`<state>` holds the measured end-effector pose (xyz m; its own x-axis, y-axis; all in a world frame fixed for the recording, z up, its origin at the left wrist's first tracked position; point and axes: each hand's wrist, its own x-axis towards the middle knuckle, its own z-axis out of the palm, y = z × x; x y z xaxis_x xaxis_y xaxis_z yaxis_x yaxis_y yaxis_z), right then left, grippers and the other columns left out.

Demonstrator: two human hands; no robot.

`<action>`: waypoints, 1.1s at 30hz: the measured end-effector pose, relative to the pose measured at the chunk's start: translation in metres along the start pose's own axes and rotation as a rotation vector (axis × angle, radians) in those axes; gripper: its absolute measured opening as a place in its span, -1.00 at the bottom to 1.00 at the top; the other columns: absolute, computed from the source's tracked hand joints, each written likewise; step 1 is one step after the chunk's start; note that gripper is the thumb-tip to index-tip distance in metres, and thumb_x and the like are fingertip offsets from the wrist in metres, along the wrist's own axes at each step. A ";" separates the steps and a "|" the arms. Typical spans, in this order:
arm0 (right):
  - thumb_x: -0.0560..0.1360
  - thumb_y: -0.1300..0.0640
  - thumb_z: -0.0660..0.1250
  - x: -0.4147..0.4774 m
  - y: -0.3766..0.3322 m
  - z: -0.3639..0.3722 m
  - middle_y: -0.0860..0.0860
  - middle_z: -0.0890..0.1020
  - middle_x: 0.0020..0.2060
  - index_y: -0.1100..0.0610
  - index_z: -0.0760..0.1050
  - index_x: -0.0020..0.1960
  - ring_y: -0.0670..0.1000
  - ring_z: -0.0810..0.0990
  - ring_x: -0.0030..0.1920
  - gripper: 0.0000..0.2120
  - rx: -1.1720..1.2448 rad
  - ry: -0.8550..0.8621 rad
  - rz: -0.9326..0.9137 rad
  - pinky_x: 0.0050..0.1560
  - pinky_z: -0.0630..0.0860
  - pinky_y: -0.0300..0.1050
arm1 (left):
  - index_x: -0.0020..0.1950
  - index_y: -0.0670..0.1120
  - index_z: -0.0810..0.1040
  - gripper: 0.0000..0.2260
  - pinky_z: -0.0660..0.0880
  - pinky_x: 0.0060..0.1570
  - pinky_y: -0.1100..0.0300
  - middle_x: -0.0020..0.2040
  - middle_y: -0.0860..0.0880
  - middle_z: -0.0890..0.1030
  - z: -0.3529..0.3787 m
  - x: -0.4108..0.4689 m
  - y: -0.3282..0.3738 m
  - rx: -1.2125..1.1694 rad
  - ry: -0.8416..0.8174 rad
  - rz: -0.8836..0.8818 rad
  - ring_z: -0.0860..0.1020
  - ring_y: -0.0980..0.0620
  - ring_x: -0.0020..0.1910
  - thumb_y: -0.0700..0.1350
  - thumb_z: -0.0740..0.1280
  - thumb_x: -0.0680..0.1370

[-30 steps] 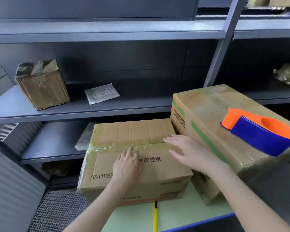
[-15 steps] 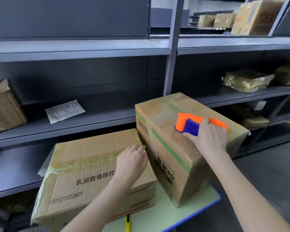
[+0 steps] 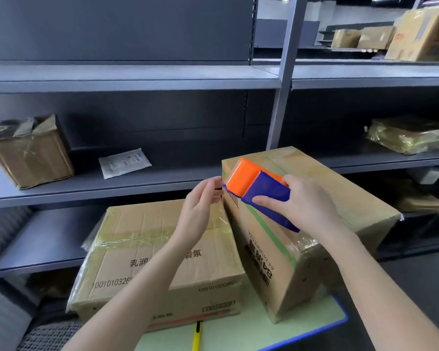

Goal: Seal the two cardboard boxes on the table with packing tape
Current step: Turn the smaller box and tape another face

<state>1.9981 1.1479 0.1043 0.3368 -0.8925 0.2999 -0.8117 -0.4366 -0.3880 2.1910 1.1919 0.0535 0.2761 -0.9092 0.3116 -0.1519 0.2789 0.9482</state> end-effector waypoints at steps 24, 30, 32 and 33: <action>0.10 -0.50 0.24 -0.001 -0.076 0.087 -0.15 0.58 -0.34 -0.06 0.42 -0.23 -0.21 0.55 -0.33 -0.46 0.446 -0.517 -0.454 -0.40 0.37 -0.37 | 0.02 -0.25 0.62 -0.84 0.55 -0.20 0.21 -0.15 -0.18 0.65 -0.124 -0.069 0.008 -0.043 0.081 -0.481 0.60 0.01 -0.24 -0.18 0.36 0.53; 0.00 -0.56 0.30 -0.007 -0.092 0.123 -0.18 0.57 -0.09 -0.10 0.31 0.10 -0.14 0.56 -0.13 -0.18 0.344 -0.613 -0.477 -0.15 0.57 -0.15 | -0.22 -0.09 0.63 -0.79 0.35 -0.47 0.34 -0.40 -0.04 0.48 -0.133 -0.087 -0.012 0.069 0.325 -0.615 0.37 0.11 -0.48 -0.30 0.26 0.51; -0.05 -0.54 0.36 -0.008 -0.098 0.137 -0.21 0.46 0.12 -0.26 0.00 0.40 -0.11 0.48 0.06 0.12 0.273 -0.707 -0.525 0.05 0.52 -0.05 | -0.18 -0.16 0.60 -0.83 0.26 -0.56 0.37 -0.46 -0.01 0.43 -0.140 -0.093 -0.020 0.055 0.390 -0.646 0.31 0.15 -0.55 -0.33 0.25 0.51; -0.04 -0.52 0.39 -0.009 -0.100 0.145 -0.21 0.39 0.16 -0.30 -0.18 0.43 -0.09 0.45 0.09 0.21 0.235 -0.726 -0.558 0.07 0.50 -0.02 | -0.19 -0.17 0.59 -0.85 0.23 -0.60 0.38 -0.47 -0.01 0.41 -0.143 -0.096 -0.024 0.040 0.417 -0.651 0.29 0.15 -0.57 -0.32 0.26 0.51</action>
<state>2.1450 1.1836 0.0143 0.9266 -0.3651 -0.0902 -0.3533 -0.7627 -0.5417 2.3041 1.3171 0.0096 0.6549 -0.6921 -0.3035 0.1322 -0.2905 0.9477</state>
